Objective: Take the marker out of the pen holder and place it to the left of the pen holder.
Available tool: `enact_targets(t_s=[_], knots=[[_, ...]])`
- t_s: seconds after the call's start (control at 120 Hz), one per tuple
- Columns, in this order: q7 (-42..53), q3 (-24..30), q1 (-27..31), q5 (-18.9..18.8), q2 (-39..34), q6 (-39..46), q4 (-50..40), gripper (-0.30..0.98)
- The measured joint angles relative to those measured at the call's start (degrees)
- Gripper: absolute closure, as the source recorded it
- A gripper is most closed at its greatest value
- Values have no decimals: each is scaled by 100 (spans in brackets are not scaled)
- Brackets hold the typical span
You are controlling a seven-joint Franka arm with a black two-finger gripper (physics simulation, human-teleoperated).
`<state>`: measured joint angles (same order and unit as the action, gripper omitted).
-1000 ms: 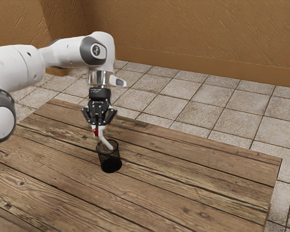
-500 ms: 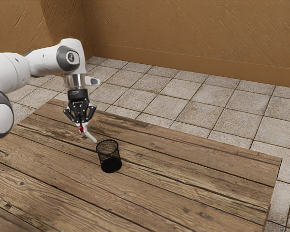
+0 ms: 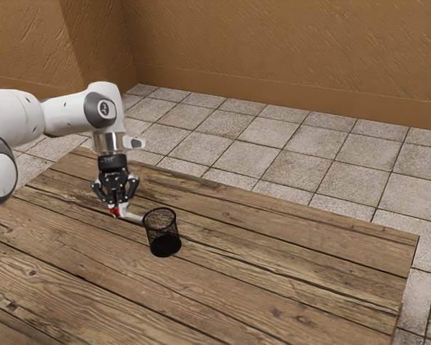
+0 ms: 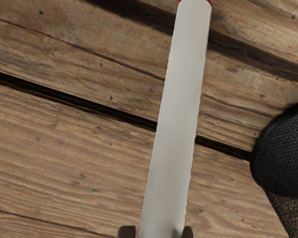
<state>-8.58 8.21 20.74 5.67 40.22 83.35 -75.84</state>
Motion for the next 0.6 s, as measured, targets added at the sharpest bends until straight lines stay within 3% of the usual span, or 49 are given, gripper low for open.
enact_targets(t_s=[0.367,0.533,0.6], knots=[[98,-97,67,2,91,95,-437,72],[193,-125,57,9,100,140,-396,39],[300,-134,72,15,-205,152,-387,28]])
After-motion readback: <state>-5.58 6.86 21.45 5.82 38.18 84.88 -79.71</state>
